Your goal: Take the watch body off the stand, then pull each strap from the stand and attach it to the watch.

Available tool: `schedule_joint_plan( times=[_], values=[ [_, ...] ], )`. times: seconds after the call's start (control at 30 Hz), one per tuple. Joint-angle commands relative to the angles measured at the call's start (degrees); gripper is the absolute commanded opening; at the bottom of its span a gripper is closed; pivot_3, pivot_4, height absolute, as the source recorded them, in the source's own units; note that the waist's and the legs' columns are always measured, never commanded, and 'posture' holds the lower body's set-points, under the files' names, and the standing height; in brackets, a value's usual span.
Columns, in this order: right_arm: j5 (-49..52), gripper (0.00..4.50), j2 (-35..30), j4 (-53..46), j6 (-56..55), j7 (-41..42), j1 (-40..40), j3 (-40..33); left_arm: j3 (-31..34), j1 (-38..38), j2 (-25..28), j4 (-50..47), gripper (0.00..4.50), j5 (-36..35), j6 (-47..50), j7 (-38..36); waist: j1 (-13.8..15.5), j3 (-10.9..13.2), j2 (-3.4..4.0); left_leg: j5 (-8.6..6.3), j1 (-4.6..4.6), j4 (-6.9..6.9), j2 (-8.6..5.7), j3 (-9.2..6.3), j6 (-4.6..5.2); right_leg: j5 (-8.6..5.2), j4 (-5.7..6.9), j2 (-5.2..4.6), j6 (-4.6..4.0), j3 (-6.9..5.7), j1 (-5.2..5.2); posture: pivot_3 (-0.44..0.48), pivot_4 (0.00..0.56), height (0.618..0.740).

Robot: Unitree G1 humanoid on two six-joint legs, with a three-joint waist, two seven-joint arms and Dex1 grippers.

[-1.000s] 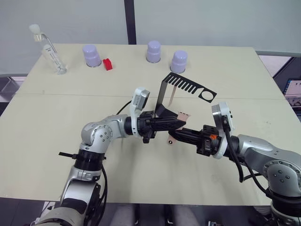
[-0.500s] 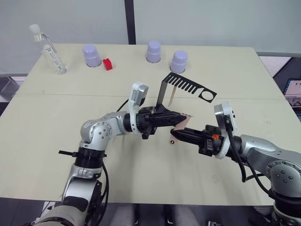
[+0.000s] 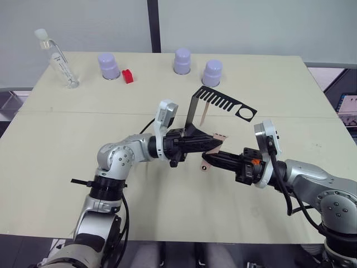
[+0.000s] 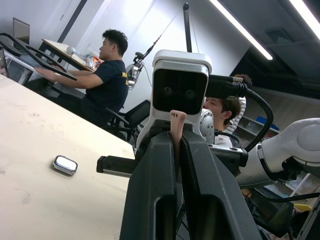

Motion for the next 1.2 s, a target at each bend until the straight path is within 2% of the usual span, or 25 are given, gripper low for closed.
schedule_joint_plan(
  times=[0.03,0.53,0.57,0.6,0.7,0.83,0.93,1.03,1.2],
  values=[
    [1.53,0.0,-0.21,-0.64,-1.11,-0.86,-0.32,-2.1,1.03,-0.53,-1.14,-0.92,0.13,-1.45,-0.56,0.14,0.0,0.0,0.0,0.0,0.0,0.0,0.0,0.0,0.0,0.0,0.0,0.0,0.0,0.0,0.0,0.0,0.15,0.739],
    [1.72,0.0,-1.06,-2.82,-1.58,-1.41,0.03,-2.57,0.2,-1.3,-0.81,-0.58,0.13,-0.25,-1.21,-0.73,0.0,0.0,0.0,0.0,0.0,0.0,0.0,0.0,0.0,0.0,-0.01,0.0,0.0,0.0,0.0,0.0,0.15,0.739],
    [2.7,0.63,-1.6,-3.56,-1.24,-1.36,0.62,-3.12,0.13,-1.52,-0.57,-0.66,0.0,0.09,-1.73,-0.97,0.01,0.0,0.0,0.0,0.0,0.0,0.0,0.0,0.0,0.0,-0.01,0.0,0.0,0.0,0.0,0.0,0.15,0.739],
    [4.49,0.92,-2.41,-4.64,-0.85,-1.53,1.71,-4.38,-0.21,-1.68,-0.07,-0.93,0.0,0.79,-2.53,-1.38,0.01,0.0,0.0,0.0,0.0,0.0,0.0,0.0,0.0,0.0,-0.02,0.0,0.0,0.0,0.0,0.0,0.15,0.739],
    [6.3,2.43,-4.63,-8.33,-1.39,-4.44,6.64,-9.44,-1.65,-1.38,2.2,-2.65,0.0,3.36,-5.29,-2.95,0.15,0.0,0.0,0.0,-0.02,-0.04,0.0,-0.01,0.0,0.0,-0.06,0.0,0.0,-0.01,0.01,0.0,0.15,0.739],
    [5.72,4.48,-5.08,-13.14,-3.31,-10.4,18.75,-19.91,-5.71,1.45,7.24,-6.17,0.0,8.9,-11.86,-7.44,0.3,0.0,0.0,0.0,-0.01,-0.07,0.0,-0.01,0.0,0.0,-0.21,0.0,0.0,-0.02,0.07,0.0,0.15,0.739],
    [-0.22,4.48,-2.93,-17.03,-5.85,-13.27,31.35,-29.01,-8.97,3.45,10.28,-6.71,0.0,15.12,-20.48,-10.65,0.43,-0.01,0.01,0.0,0.04,-0.15,0.0,-0.01,0.0,0.0,-0.33,0.0,0.0,-0.01,0.15,0.0,0.15,0.739],
    [-7.52,4.48,0.51,-18.77,-9.6,-11.71,43.57,-35.44,-10.53,4.13,11.04,-5.49,0.0,18.95,-26.8,-12.36,0.96,-0.01,0.02,-0.01,0.08,-0.13,0.0,0.0,0.01,0.0,-0.4,0.0,0.0,-0.01,0.24,0.0,0.15,0.739],
    [-16.22,4.48,10.26,-17.96,-17.09,-7.87,60.18,-39.26,-13.0,3.76,11.34,-1.75,0.0,23.86,-34.99,-16.2,1.31,-0.09,0.16,-0.21,0.25,-0.21,0.02,-0.02,0.35,0.0,-0.59,0.0,0.01,0.01,0.43,0.0,0.15,0.739]
  ],
)
